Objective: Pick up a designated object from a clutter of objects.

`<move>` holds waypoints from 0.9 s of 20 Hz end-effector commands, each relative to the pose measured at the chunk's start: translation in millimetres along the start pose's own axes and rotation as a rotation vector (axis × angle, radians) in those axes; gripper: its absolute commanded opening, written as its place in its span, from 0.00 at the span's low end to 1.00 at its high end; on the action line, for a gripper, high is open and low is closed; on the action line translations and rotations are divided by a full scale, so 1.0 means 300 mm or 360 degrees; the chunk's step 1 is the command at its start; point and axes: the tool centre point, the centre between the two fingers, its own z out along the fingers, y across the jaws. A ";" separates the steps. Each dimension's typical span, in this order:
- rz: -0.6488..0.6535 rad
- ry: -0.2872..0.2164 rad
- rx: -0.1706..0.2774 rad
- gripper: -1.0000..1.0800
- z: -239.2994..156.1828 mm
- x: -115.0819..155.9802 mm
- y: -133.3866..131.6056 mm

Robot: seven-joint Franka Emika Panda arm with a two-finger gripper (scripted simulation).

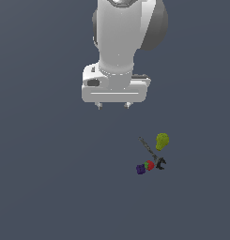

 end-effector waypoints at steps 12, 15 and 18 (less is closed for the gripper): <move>0.0188 0.0015 -0.0002 0.96 0.071 0.043 -0.095; 0.0262 0.0021 -0.0002 0.96 0.099 0.058 -0.133; 0.0343 0.0027 -0.0001 0.96 0.130 0.073 -0.176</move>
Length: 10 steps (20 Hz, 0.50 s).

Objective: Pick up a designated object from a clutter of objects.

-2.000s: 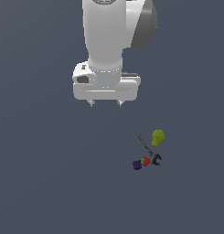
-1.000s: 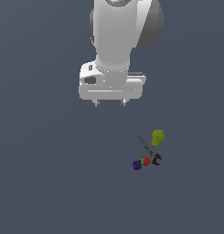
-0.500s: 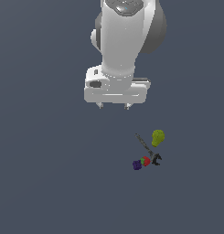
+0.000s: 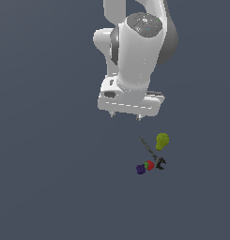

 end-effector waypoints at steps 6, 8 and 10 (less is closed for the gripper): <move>0.0205 0.0015 0.0006 0.96 0.080 0.009 -0.114; 0.0260 0.0018 0.0009 0.96 0.102 0.009 -0.145; 0.0315 0.0022 0.0012 0.96 0.123 0.009 -0.176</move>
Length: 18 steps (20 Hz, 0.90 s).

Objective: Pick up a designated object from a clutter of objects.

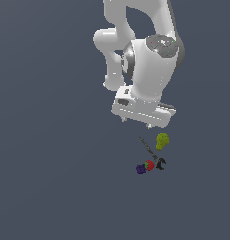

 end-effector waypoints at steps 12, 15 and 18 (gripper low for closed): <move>0.0372 0.0016 0.0027 0.96 0.150 -0.057 -0.200; 0.0454 0.0017 0.0034 0.96 0.183 -0.075 -0.244; 0.0537 0.0017 0.0042 0.96 0.217 -0.094 -0.286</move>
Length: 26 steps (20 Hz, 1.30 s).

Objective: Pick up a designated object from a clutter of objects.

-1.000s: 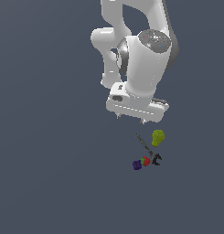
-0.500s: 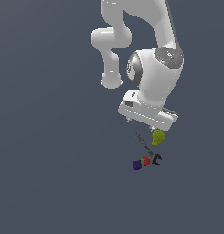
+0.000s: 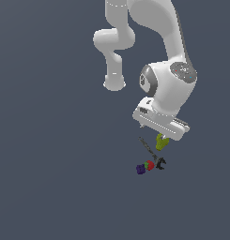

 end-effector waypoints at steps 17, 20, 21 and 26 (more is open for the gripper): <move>0.0446 -0.0014 0.0041 0.96 0.186 -0.191 -0.163; 0.0482 -0.0016 0.0045 0.96 0.201 -0.208 -0.174; 0.0491 -0.0017 0.0045 0.96 0.204 -0.212 -0.177; 0.0516 -0.0019 0.0047 0.96 0.215 -0.224 -0.185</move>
